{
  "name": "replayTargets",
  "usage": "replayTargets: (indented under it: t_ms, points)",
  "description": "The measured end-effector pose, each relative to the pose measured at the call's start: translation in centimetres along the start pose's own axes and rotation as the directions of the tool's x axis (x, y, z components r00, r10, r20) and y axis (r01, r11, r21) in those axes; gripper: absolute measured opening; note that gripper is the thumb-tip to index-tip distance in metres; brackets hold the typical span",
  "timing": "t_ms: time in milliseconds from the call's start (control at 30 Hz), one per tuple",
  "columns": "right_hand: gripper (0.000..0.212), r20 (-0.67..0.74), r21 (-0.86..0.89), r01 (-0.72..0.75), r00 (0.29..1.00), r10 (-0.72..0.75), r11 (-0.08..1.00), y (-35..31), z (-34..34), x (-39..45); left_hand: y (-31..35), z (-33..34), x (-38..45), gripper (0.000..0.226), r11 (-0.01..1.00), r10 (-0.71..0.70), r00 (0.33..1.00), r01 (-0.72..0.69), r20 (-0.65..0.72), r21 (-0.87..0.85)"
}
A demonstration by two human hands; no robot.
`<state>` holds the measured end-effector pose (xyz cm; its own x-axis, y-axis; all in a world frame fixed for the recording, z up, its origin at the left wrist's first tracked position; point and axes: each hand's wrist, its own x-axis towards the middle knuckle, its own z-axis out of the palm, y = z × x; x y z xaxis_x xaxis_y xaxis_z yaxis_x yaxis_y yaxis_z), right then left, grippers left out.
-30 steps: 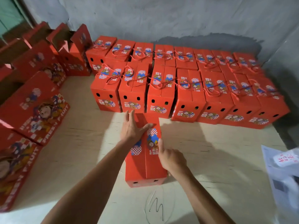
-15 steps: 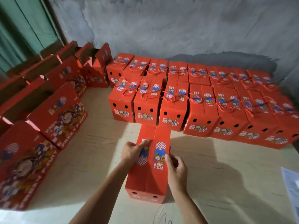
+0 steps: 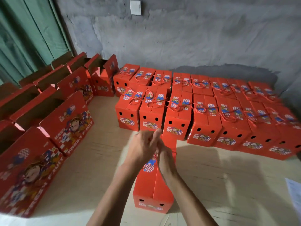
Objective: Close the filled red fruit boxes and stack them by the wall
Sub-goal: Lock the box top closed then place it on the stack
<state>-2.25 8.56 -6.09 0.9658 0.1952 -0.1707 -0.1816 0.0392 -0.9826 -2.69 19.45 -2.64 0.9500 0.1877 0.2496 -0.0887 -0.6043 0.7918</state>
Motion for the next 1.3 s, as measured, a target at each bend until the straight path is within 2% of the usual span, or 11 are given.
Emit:
replayTargets:
  t_ms: [67,133,233,333,400,467,600,733,900,1100,1300]
  points:
    - [0.067,0.075,-0.028,-0.06,0.995,0.062,0.998,-1.4,0.9,0.8,0.4,-0.8,0.4,0.053,0.969,0.096,0.994,-0.079,-0.06,0.233]
    - [0.072,0.054,-0.142,-0.084,0.994,0.092,0.986,-2.0,0.8,1.6,-0.1,-1.3,0.2,0.043,0.965,0.042,0.988,-0.002,-0.148,0.262]
    - [0.059,-0.032,-0.131,-0.1,0.995,0.096,0.986,-3.0,0.2,2.8,-2.1,-1.3,-0.5,0.026,0.969,-0.081,0.967,0.132,-0.24,0.209]
    - [0.044,-0.052,-0.131,-0.063,0.997,0.056,0.989,-4.4,0.0,3.8,-3.3,-0.3,-1.6,0.027,0.984,-0.171,0.983,0.174,-0.064,0.042]
    - [0.038,-0.084,-0.142,-0.003,0.996,-0.009,0.99,-5.7,-0.3,4.6,-3.3,0.9,-2.5,0.027,0.989,-0.142,0.989,0.143,0.034,-0.033]
    - [0.038,-0.133,-0.207,0.046,0.988,-0.075,0.977,-7.4,-0.7,5.6,-3.1,1.9,-2.6,0.026,0.998,-0.06,0.997,0.06,0.048,-0.001]
    - [0.041,-0.214,-0.278,0.125,0.959,-0.188,0.952,-11.6,-2.2,7.7,-1.6,2.6,0.6,0.048,0.996,0.05,0.997,-0.054,0.062,0.069]
    - [0.042,-0.278,-0.296,0.193,0.919,-0.278,0.935,-16.7,-5.6,9.5,2.9,3.3,5.2,0.049,0.979,0.197,0.977,-0.201,0.087,0.038]
    - [0.038,-0.256,-0.232,0.263,0.913,-0.319,0.937,-24.0,-11.9,11.6,11.4,5.0,9.6,0.049,0.986,0.16,0.966,-0.164,0.204,0.002]
    - [0.036,-0.165,-0.268,0.424,0.864,-0.475,0.865,-34.0,-20.3,14.0,22.6,9.9,13.5,0.055,0.977,0.211,0.977,-0.211,-0.018,0.026]
    - [0.042,-0.18,-0.417,0.459,0.805,-0.566,0.785,-40.2,-30.3,19.6,30.3,19.8,22.7,0.057,0.973,0.23,0.972,-0.23,-0.04,0.011]
